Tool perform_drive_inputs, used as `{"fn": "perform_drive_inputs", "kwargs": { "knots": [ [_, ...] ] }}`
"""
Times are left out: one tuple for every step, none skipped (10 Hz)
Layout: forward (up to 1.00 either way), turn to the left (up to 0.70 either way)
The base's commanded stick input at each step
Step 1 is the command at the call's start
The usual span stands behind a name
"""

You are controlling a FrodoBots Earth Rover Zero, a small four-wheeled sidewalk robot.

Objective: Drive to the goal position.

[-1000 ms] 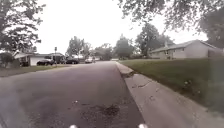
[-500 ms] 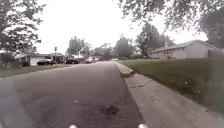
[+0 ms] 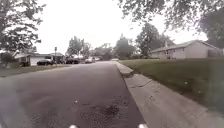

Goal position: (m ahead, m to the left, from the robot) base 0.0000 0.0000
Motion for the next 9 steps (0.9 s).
{"fn": "perform_drive_inputs", "kwargs": {
  "knots": [
    [0.07, 0.00],
    [0.07, 0.00],
    [0.07, 0.00],
    [0.06, 0.00],
    [0.07, 0.00],
    [0.07, 0.00],
    [0.07, 0.00],
    [0.07, 0.00],
    [0.07, 0.00]
  ]
}}
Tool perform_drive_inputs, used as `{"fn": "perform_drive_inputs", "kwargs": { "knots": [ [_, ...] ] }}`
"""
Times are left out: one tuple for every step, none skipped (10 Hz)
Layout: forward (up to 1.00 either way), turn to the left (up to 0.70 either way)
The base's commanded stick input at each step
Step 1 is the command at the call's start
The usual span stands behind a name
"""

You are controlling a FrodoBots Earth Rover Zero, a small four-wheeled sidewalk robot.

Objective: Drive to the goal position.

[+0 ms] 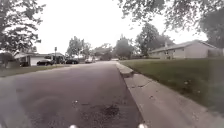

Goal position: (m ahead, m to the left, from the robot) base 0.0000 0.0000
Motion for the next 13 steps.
{"fn": "perform_drive_inputs", "kwargs": {
  "knots": [
    [0.07, 0.00],
    [0.07, 0.00],
    [0.07, 0.00],
    [0.07, 0.00],
    [0.07, 0.00],
    [0.07, 0.00],
    [0.07, 0.00],
    [0.07, 0.00],
    [0.07, 0.00],
    [0.07, 0.00],
    [0.07, 0.00],
    [0.06, 0.00],
    [0.07, 0.00]
  ]
}}
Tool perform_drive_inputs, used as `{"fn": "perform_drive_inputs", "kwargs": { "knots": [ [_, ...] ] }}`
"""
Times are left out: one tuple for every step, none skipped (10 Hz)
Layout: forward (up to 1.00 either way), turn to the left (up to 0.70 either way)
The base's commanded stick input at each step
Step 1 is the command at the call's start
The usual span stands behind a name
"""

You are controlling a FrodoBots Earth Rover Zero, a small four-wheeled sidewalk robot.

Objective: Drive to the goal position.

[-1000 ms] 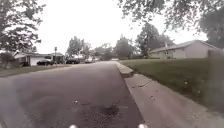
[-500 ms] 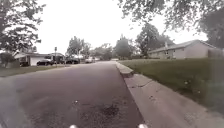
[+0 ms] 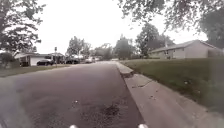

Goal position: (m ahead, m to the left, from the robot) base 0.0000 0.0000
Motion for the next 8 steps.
{"fn": "perform_drive_inputs", "kwargs": {
  "knots": [
    [0.07, 0.00],
    [0.07, 0.00],
    [0.07, 0.00],
    [0.07, 0.00],
    [0.07, 0.00],
    [0.07, 0.00],
    [0.07, 0.00],
    [0.07, 0.00]
  ]
}}
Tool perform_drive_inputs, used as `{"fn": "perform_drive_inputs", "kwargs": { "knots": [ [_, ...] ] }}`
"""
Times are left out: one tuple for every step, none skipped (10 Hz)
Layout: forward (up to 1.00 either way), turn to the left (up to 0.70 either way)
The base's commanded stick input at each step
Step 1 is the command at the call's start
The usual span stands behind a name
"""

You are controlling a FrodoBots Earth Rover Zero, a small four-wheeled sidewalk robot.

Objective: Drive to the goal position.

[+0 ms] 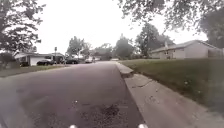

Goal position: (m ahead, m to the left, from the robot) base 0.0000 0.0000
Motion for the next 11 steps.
{"fn": "perform_drive_inputs", "kwargs": {
  "knots": [
    [0.06, 0.00],
    [0.06, 0.00],
    [0.07, 0.00],
    [0.07, 0.00],
    [0.07, 0.00],
    [0.07, 0.00],
    [0.07, 0.00],
    [0.07, 0.00],
    [0.07, 0.00],
    [0.07, 0.00],
    [0.07, 0.00]
  ]
}}
